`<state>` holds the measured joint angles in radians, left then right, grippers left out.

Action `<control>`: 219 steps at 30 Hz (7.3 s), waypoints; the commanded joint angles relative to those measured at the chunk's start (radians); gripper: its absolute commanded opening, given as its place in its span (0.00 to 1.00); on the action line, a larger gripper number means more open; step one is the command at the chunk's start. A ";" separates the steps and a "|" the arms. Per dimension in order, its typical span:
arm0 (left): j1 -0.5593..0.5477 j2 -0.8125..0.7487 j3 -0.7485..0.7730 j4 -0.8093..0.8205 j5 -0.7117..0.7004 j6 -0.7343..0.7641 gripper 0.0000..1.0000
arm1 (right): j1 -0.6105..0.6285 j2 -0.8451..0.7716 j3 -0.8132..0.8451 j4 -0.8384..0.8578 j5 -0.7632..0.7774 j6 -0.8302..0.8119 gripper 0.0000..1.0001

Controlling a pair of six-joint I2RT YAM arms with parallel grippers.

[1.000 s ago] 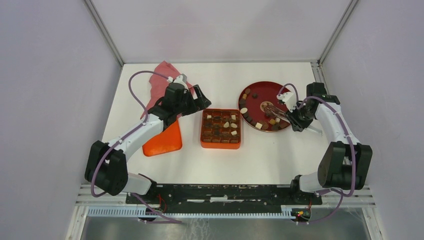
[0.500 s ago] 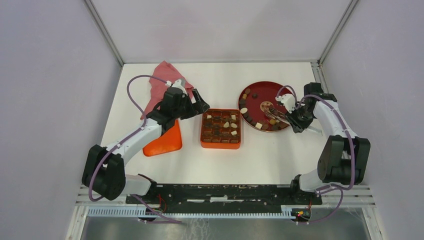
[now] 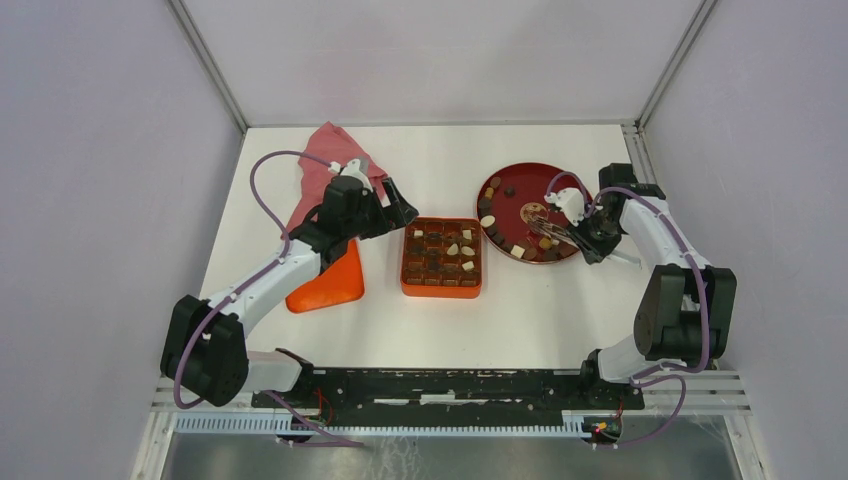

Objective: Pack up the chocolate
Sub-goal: Pick up the fake chocolate from the plate, then place the fake chocolate in the packing box, then pick up the fake chocolate from the plate.

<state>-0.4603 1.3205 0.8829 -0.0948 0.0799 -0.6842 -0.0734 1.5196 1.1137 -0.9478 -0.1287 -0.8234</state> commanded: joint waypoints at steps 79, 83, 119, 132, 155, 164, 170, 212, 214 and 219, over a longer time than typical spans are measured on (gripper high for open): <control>0.000 -0.220 -0.104 -0.147 -0.195 -0.045 0.94 | 0.647 0.036 0.016 0.301 -0.356 0.227 0.42; 0.000 -0.223 -0.096 -0.147 -0.197 -0.043 0.94 | 0.641 0.013 0.021 0.287 -0.379 0.212 0.41; 0.000 -0.331 -0.134 0.055 -0.200 -0.138 1.00 | 0.162 -0.019 0.090 0.303 -0.484 0.277 0.41; -0.001 -0.478 -0.219 -0.004 -0.203 -0.178 1.00 | 0.112 -0.069 0.030 0.351 -0.428 0.305 0.41; 0.000 -0.643 -0.278 -0.074 -0.299 -0.241 0.99 | 0.096 0.004 0.102 0.322 -0.397 0.284 0.41; 0.000 -0.623 -0.256 -0.088 -0.283 -0.228 0.99 | 0.092 0.025 0.135 0.292 -0.377 0.281 0.41; 0.000 -0.643 -0.261 -0.107 -0.295 -0.201 0.99 | 0.090 0.040 0.159 0.276 -0.351 0.286 0.41; 0.000 -0.545 -0.285 -0.025 -0.316 -0.189 0.99 | 0.084 0.325 0.295 0.213 -0.087 0.190 0.43; -0.001 -0.540 -0.283 -0.022 -0.314 -0.189 0.99 | 0.084 0.337 0.306 0.210 -0.090 0.194 0.43; -0.001 -0.529 -0.280 -0.013 -0.312 -0.187 0.99 | 0.084 0.360 0.330 0.208 -0.101 0.201 0.43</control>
<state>-0.4603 0.7856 0.5690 -0.1551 -0.2298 -0.8883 0.0128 1.8656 1.3849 -0.7441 -0.2268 -0.6361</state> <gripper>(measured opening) 0.993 0.429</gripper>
